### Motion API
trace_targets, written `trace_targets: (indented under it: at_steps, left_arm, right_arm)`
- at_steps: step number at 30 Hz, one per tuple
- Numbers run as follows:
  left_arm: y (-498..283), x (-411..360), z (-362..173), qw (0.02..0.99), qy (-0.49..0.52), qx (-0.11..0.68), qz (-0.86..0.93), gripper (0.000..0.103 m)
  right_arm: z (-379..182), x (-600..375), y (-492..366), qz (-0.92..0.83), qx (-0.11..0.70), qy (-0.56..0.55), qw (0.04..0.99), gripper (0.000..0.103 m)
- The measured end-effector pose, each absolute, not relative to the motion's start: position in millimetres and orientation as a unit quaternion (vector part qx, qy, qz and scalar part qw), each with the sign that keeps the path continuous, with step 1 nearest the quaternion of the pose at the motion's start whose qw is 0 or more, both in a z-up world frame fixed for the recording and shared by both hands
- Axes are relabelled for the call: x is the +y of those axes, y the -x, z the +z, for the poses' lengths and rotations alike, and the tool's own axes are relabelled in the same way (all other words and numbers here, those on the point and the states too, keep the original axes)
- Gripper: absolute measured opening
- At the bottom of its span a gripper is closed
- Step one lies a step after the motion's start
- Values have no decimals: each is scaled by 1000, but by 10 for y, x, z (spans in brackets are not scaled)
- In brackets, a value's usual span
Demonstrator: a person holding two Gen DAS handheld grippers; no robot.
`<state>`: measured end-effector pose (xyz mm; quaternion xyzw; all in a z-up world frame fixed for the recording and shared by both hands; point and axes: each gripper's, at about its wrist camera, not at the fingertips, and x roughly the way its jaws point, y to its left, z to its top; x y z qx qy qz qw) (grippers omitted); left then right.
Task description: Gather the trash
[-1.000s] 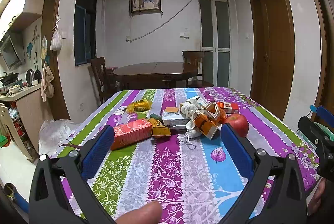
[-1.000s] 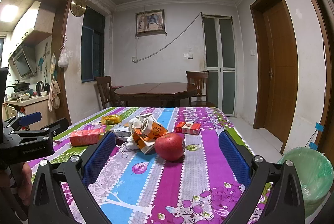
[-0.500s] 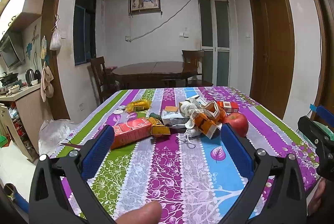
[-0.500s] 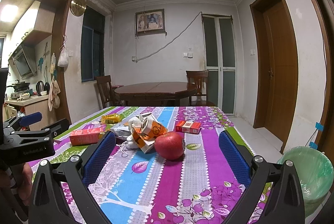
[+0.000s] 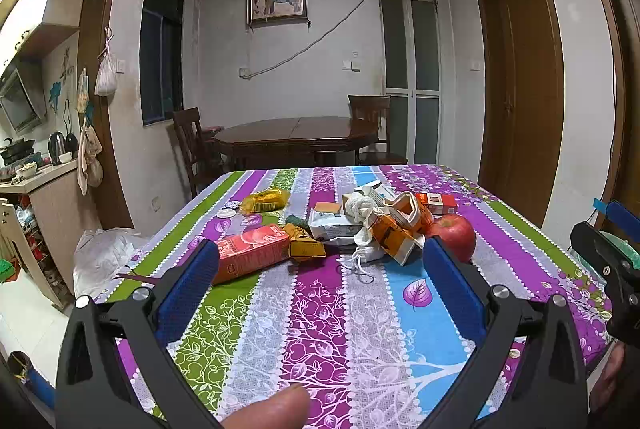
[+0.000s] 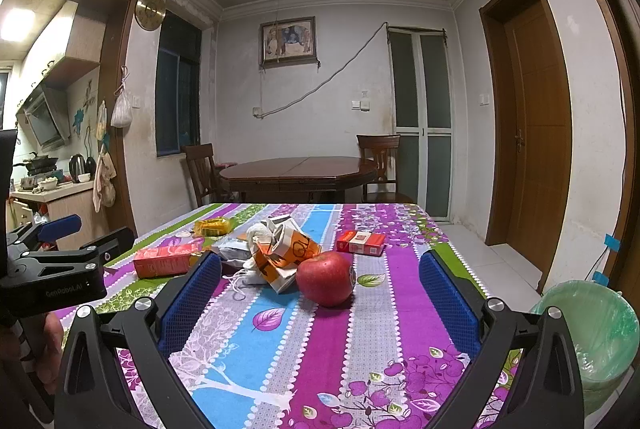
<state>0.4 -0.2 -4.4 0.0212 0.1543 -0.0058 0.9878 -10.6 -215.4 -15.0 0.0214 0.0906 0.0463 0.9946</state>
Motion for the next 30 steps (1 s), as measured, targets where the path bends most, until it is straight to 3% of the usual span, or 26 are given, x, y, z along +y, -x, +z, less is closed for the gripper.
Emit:
trace_targets:
  at_steps: [14, 27, 28, 30]
  left_arm:
    - [-95, -12, -234, 985, -51, 163, -19, 98]
    - [-1368, 642, -396, 937, -17, 333, -106, 98]
    - [-1498, 719, -417, 931, -7, 345, -117, 96]
    - [-1703, 816, -463, 921, 4, 366, -136, 82]
  right_arm:
    - [-198, -2106, 26, 64, 113, -5, 991, 99]
    - [-242, -2178, -717, 172, 205, -3, 963, 98]
    - [-255, -2184, -786, 181, 213, -6, 960, 98]
    - [-299, -2191, -885, 192, 224, -13, 955, 98]
